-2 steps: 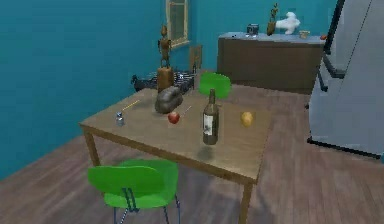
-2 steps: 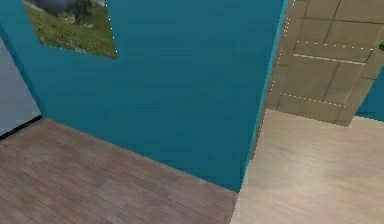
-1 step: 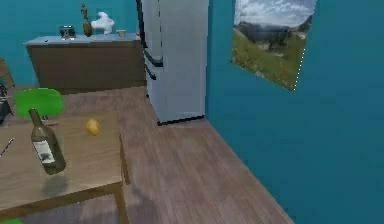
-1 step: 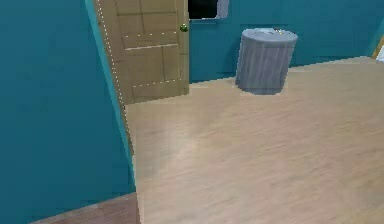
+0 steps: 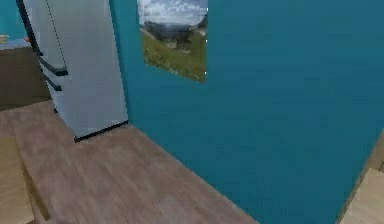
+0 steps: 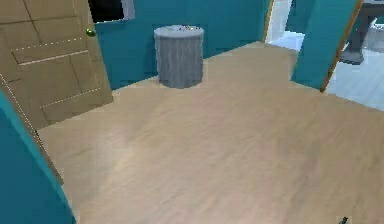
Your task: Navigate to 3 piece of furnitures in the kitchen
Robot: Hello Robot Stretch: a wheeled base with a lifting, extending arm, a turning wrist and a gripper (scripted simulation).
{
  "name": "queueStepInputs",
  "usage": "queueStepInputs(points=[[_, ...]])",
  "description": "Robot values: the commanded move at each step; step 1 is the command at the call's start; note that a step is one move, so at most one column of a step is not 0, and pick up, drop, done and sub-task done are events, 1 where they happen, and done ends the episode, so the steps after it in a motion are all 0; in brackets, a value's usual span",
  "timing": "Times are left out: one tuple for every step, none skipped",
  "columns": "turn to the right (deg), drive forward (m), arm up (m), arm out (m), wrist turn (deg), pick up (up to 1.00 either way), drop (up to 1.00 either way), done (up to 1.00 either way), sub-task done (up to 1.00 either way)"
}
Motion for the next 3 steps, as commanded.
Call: queueStepInputs(points=[[0.0,0.8,0.0,0.0,0.0,0.0,0.0,0.0,0.0],[33.0,0.0,0.0,0.0,0.0,0.0,0.0,0.0,0.0],[0.0,0.05,0.0,0.0,0.0,0.0,0.0,0.0,0.0]])
